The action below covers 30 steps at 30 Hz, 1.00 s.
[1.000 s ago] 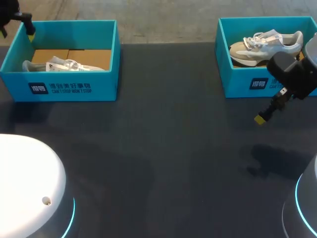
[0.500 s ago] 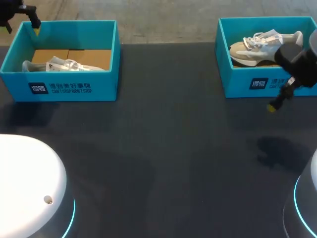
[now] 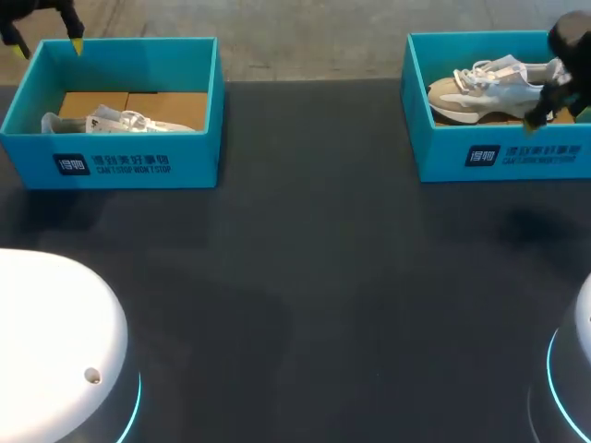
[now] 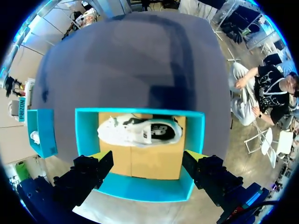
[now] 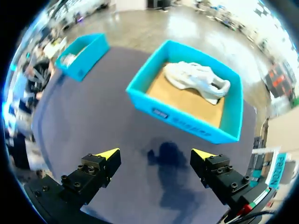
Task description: Take the shoe out of the shoebox, open the shoe tongue, remove and reinsert the insole, then place the shoe into the shoebox
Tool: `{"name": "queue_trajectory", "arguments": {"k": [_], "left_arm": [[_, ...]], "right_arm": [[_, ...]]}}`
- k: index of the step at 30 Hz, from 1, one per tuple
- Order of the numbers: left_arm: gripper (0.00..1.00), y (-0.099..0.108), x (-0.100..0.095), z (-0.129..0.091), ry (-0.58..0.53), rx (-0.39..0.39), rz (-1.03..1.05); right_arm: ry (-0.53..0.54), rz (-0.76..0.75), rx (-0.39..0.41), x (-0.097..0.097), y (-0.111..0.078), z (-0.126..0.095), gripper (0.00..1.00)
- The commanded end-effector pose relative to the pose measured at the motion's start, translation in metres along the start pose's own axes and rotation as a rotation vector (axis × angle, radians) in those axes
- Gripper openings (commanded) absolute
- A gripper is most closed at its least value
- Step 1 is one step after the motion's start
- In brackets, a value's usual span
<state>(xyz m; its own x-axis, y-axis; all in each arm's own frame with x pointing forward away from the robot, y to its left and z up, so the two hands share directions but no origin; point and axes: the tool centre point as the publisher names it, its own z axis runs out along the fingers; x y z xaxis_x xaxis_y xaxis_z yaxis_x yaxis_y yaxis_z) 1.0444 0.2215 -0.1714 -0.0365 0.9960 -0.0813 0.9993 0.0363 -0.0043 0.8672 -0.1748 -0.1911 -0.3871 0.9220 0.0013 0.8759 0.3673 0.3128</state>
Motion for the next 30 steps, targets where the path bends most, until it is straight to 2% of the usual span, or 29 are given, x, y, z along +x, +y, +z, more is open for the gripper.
{"name": "queue_trajectory", "arguments": {"k": [1, 7, 19, 30], "left_arm": [[1.0, -0.014, -0.008, -0.003, -0.005, 0.009, 0.002], [1.0, -0.041, -0.019, 0.0, -0.021, 0.021, -0.007], [1.0, -0.068, -0.036, 0.02, -0.015, -0.027, -0.135], [1.0, -0.081, -0.053, 0.036, -0.119, 0.03, -0.271]], "right_arm": [[0.0, 0.059, -0.01, -0.026, 0.015, 0.006, 1.0], [-0.006, 0.053, -0.025, -0.051, 0.042, 0.011, 1.0], [-0.006, 0.053, -0.025, -0.051, 0.042, 0.011, 1.0], [-0.006, 0.053, -0.025, -0.051, 0.042, 0.011, 1.0]]}}
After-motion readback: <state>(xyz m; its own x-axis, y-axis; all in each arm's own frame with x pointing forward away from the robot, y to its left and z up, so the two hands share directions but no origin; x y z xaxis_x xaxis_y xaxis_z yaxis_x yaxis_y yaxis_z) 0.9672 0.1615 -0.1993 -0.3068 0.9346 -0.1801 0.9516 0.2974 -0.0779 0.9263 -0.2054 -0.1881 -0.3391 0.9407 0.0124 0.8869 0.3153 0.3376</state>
